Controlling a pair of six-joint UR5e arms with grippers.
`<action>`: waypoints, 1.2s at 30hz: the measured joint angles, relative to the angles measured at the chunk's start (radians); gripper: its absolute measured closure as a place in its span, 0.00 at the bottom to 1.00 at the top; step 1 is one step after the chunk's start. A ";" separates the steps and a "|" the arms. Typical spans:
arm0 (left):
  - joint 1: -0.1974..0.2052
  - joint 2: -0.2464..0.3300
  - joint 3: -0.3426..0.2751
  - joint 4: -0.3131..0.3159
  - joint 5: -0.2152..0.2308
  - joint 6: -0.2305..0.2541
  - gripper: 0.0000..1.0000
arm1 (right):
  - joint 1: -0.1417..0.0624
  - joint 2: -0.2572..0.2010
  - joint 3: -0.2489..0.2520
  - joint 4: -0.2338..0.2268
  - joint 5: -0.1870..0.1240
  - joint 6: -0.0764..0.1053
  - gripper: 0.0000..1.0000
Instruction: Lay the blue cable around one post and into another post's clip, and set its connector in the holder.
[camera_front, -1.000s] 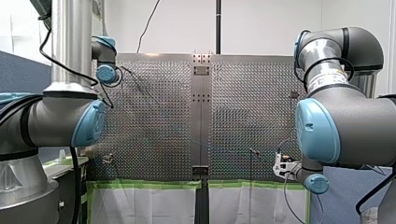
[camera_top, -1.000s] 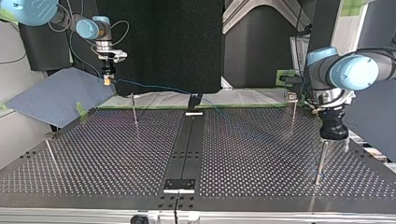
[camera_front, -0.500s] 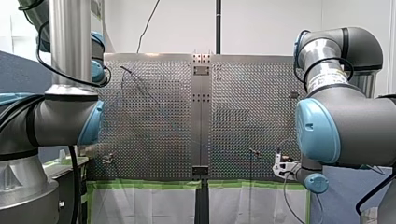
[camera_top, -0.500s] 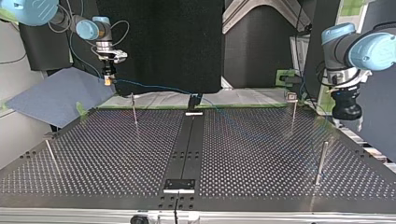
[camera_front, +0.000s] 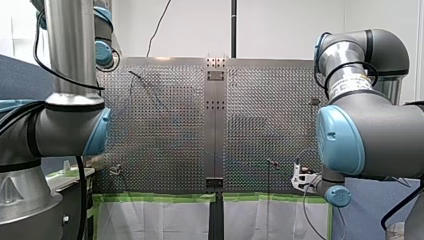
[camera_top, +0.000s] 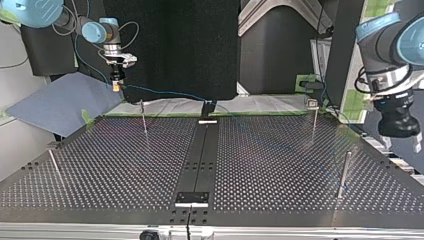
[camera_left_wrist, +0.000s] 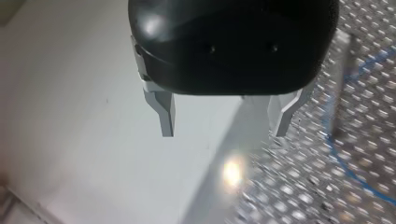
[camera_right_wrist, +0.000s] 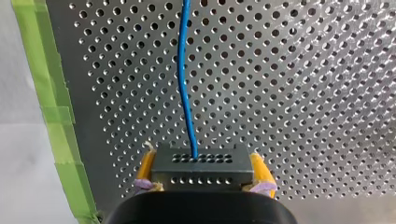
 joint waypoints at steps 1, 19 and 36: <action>-0.001 0.008 0.008 -0.008 0.002 0.008 0.00 | 0.001 0.000 0.000 0.000 0.000 0.000 1.00; -0.106 0.024 0.149 -0.149 0.085 0.149 0.00 | 0.013 0.000 -0.001 0.002 0.000 0.004 1.00; -0.251 -0.029 0.292 -0.295 -0.043 0.295 0.00 | 0.018 0.000 -0.001 0.008 0.003 0.005 1.00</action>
